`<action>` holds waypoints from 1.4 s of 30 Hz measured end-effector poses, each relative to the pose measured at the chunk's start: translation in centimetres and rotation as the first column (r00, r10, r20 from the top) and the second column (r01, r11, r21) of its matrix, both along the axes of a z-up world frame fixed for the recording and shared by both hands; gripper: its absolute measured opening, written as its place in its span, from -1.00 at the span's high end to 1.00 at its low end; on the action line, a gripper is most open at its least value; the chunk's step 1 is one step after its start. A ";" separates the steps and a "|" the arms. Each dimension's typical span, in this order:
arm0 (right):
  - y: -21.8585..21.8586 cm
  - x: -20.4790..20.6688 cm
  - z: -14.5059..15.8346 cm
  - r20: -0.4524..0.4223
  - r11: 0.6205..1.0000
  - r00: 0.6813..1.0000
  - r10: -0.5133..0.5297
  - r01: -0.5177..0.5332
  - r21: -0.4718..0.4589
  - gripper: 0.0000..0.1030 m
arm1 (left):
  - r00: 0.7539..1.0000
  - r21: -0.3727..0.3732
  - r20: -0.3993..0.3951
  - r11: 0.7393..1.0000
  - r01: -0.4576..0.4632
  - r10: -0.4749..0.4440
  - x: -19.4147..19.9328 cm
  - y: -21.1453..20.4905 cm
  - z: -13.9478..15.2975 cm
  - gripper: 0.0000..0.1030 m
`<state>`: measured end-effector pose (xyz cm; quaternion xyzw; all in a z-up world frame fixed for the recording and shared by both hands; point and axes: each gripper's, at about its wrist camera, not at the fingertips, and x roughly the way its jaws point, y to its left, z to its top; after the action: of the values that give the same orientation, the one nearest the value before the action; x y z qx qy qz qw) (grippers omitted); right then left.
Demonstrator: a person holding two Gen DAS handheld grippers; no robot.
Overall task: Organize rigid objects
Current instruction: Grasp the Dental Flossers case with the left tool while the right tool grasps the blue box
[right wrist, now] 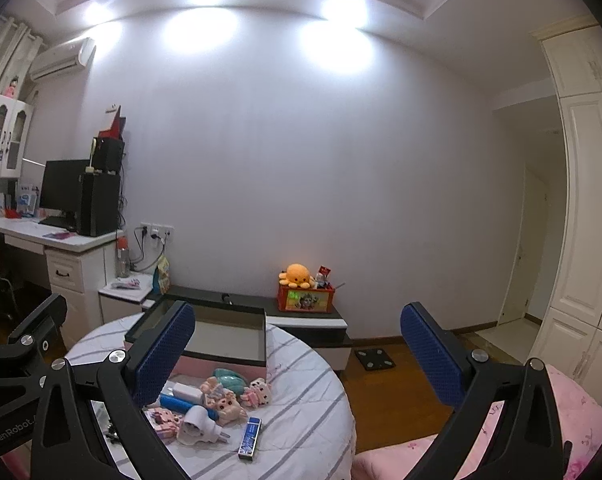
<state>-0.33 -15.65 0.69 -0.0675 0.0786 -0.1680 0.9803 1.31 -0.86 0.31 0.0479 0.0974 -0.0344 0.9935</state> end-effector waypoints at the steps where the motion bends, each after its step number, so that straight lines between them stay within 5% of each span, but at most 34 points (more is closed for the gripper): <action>1: -0.2 0.2 -0.2 -0.008 1.000 1.000 -0.001 0.001 0.003 -1.00 | 1.000 0.003 -0.009 1.000 0.003 -0.003 0.4 -0.3 -0.2 -1.00; 9: -1.2 3.8 -3.9 -0.167 0.999 0.986 -0.018 0.024 0.039 -1.00 | 0.986 0.040 -0.168 0.999 0.009 -0.002 4.4 -1.0 -3.7 -1.00; 18: -2.4 6.0 -9.4 -0.343 0.995 0.939 0.012 0.022 0.094 -1.00 | 0.943 0.064 -0.333 0.998 0.008 0.014 7.6 -0.6 -8.9 -1.00; 24: -3.1 6.7 -11.9 -0.433 0.993 0.901 0.030 0.025 0.120 -1.00 | 0.884 0.071 -0.468 0.997 0.022 0.014 9.4 -0.7 -13.2 -1.00; 34: -3.6 8.9 -13.7 -0.512 0.990 0.858 0.042 0.032 0.136 -1.00 | 0.838 0.076 -0.543 0.997 -0.021 0.059 11.7 0.5 -15.4 -1.00; 38: -4.2 10.9 -15.9 -0.572 0.988 0.818 0.053 0.041 0.150 -1.00 | 0.777 0.072 -0.623 0.996 -0.053 0.086 13.5 1.6 -17.3 -0.99; 42: -5.2 12.6 -18.1 -0.614 0.979 0.785 0.083 0.051 0.198 -1.00 | 0.752 0.102 -0.649 0.992 -0.069 0.119 14.4 1.8 -18.6 -0.99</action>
<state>12.32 -20.86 -17.39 -0.0190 0.4117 -0.1193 0.9033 15.72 0.98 -18.34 0.0632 0.4413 0.0045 0.8951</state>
